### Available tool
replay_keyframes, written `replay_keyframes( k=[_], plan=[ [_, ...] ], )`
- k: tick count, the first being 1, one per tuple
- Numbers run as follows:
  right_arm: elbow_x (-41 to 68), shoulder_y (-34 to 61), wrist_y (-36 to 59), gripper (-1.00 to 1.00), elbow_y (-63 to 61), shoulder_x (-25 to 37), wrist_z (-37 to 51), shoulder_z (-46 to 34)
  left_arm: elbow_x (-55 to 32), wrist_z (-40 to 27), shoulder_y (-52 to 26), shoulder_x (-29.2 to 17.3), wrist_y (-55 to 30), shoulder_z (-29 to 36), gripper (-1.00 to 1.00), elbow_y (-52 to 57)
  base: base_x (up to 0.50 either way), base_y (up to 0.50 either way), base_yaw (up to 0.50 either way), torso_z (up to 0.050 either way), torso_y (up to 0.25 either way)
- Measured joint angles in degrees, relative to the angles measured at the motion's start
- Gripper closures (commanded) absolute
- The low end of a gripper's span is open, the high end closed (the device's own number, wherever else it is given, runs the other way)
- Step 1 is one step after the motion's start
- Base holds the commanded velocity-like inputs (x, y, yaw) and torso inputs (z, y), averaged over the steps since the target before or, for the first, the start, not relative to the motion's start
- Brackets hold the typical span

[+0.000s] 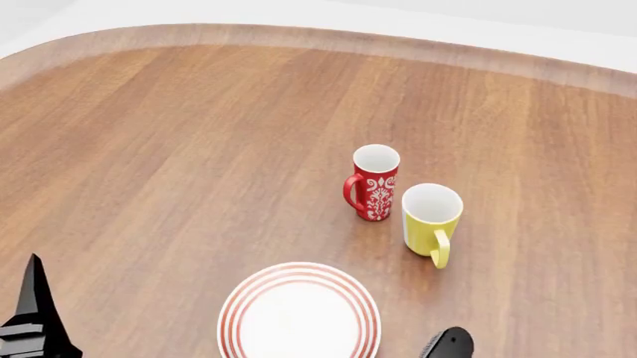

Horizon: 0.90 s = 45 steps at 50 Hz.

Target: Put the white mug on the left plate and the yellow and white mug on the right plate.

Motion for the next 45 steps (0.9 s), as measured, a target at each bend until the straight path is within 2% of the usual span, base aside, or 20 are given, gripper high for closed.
replay_keyframes(
  k=[23, 45],
  plan=[
    [-2.9, 9.2, 3.4, -1.00, 6.9, -3.4, -3.9, -5.9, -0.4, -0.7, 0.3, -0.5, 0.1, 0.1, -1.00, 0.6, 0.00, 0.00, 0.00, 0.000, 0.000],
    [-6.4, 12.9, 3.5, -1.00, 12.8, -6.4, -6.6, -11.9, -0.9, -1.4, 0.3, -0.8, 0.2, 0.2, -1.00, 0.9, 0.00, 0.00, 0.00, 0.000, 0.000]
  ],
)
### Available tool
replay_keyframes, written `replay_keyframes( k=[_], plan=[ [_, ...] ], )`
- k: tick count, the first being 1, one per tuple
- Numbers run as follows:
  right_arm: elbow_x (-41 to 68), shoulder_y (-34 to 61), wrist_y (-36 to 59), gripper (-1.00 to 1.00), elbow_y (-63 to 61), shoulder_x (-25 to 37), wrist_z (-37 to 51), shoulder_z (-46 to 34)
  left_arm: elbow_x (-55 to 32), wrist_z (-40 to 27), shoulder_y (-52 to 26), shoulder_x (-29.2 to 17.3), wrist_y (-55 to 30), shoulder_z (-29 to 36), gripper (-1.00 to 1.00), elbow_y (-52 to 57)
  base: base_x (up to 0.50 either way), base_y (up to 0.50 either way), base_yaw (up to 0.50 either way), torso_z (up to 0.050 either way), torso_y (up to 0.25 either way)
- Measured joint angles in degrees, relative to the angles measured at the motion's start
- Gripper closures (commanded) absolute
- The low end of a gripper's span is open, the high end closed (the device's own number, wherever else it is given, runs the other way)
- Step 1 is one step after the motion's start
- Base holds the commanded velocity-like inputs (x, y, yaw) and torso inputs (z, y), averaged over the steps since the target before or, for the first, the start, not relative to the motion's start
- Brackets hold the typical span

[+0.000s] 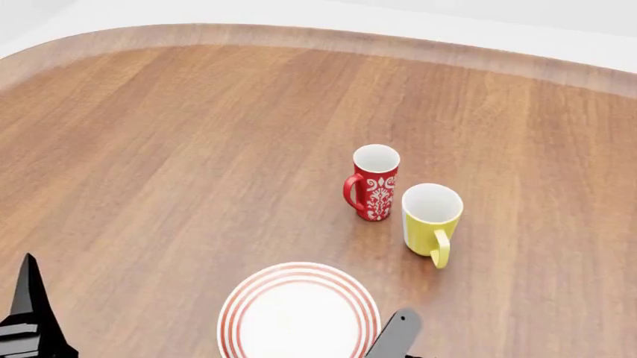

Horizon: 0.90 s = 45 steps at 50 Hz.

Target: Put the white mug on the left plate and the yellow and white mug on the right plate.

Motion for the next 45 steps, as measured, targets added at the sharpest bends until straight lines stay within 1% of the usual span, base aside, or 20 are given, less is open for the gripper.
replay_keyframes(
  k=[28, 45],
  plan=[
    [-4.1, 3.1, -1.9, -1.00, 8.3, -4.1, -2.9, -6.5, -0.7, -1.0, 0.0, -0.4, -0.1, 0.0, -1.00, 0.8, 0.00, 0.00, 0.00, 0.000, 0.000],
    [-5.7, 4.1, -3.7, -1.00, 13.4, -6.3, -4.0, -8.7, -1.2, -1.5, 0.1, -0.7, 0.1, -0.2, -1.00, 1.0, 0.00, 0.00, 0.00, 0.000, 0.000]
  ],
)
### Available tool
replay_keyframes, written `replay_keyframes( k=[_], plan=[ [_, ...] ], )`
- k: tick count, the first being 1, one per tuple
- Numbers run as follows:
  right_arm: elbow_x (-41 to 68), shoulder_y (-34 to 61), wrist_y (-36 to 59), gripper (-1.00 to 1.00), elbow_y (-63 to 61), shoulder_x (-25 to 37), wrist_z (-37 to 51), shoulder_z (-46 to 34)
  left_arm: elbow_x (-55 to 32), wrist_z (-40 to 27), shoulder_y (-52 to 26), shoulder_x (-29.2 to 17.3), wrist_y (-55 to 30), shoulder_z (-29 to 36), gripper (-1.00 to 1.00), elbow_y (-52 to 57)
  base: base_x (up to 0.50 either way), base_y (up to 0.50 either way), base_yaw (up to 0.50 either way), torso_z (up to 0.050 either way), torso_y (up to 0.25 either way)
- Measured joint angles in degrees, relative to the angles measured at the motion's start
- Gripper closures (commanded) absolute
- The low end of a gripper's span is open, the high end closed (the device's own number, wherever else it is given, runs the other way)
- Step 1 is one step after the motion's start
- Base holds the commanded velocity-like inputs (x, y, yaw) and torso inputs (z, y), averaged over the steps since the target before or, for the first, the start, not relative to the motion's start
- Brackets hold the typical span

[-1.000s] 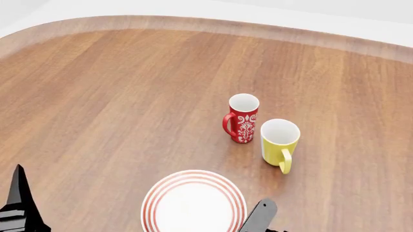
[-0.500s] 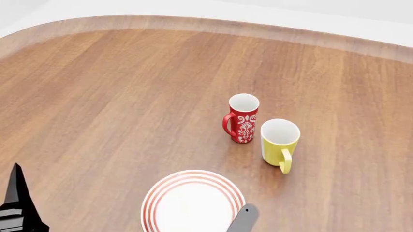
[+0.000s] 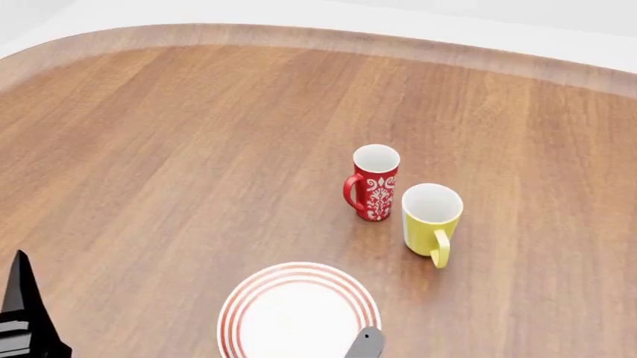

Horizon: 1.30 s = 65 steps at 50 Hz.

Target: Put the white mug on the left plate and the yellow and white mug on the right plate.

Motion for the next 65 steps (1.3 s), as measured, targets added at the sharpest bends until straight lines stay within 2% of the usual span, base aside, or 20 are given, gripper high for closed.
replay_keyframes(
  k=[18, 19, 42, 65],
  plan=[
    [-1.1, 0.3, -2.2, -1.00, 4.7, -1.8, -1.0, -1.7, -0.4, -0.4, -0.1, -0.2, 0.2, 0.0, -1.00, 0.0, 0.00, 0.00, 0.00, 0.000, 0.000],
    [-1.1, 0.3, -2.3, 1.00, 4.8, -1.9, -1.1, -1.8, -0.4, -0.4, -0.2, -0.2, 0.2, 0.0, -1.00, 0.0, 0.00, 0.00, 0.00, 0.000, 0.000],
    [-0.8, -0.5, -3.7, 1.00, 3.4, -1.3, -0.5, -1.3, -0.7, -0.9, -0.6, -0.4, 0.3, 0.3, -1.00, -0.4, 0.00, 0.00, 0.00, 0.000, 0.000],
    [2.1, -2.4, -7.7, 1.00, -8.5, 1.8, 4.5, 5.3, -0.7, -0.9, -1.2, -0.7, 0.7, 0.9, -1.00, -1.3, 0.00, 0.00, 0.00, 0.000, 0.000]
  ],
)
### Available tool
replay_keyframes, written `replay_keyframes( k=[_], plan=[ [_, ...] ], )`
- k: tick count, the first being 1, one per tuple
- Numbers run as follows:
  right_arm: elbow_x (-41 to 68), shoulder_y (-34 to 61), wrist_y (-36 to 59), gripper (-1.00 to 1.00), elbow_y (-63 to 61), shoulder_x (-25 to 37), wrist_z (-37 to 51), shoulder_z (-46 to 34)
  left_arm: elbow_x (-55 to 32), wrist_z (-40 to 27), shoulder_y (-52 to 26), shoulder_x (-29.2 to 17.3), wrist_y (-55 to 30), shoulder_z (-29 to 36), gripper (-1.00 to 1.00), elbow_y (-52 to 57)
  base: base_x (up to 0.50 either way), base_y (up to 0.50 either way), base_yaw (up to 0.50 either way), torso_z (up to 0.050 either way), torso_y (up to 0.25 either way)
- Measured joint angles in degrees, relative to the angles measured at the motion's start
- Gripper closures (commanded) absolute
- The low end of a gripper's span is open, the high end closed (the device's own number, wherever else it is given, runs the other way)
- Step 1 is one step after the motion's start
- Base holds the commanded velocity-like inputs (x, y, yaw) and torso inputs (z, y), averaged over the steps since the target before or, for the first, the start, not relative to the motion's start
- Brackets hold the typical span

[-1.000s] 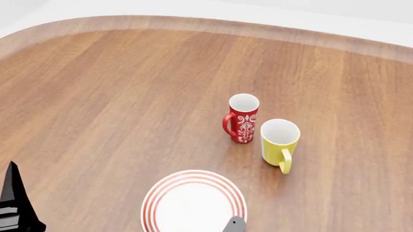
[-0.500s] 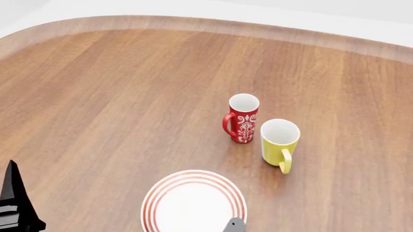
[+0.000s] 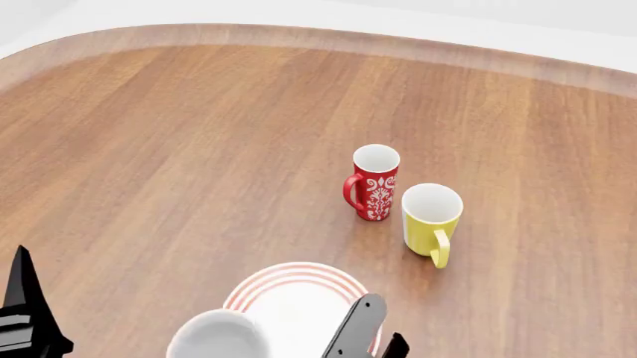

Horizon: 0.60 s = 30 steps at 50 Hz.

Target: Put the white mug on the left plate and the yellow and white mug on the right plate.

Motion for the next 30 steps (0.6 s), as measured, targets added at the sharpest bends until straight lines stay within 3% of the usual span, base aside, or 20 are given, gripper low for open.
replay_keyframes(
  k=[12, 30],
  plan=[
    [2.5, 0.4, 0.5, 1.00, -1.9, -0.3, 4.0, 5.0, -0.1, -0.2, -0.2, -0.1, 0.1, 0.2, -1.00, -0.1, 0.00, 0.00, 0.00, 0.000, 0.000],
    [5.5, 4.3, 4.2, 1.00, 7.9, -5.2, 9.6, 10.7, -0.5, -0.6, -0.1, -0.4, 0.2, 0.2, -1.00, 0.3, 0.00, 0.00, 0.00, 0.000, 0.000]
  ],
)
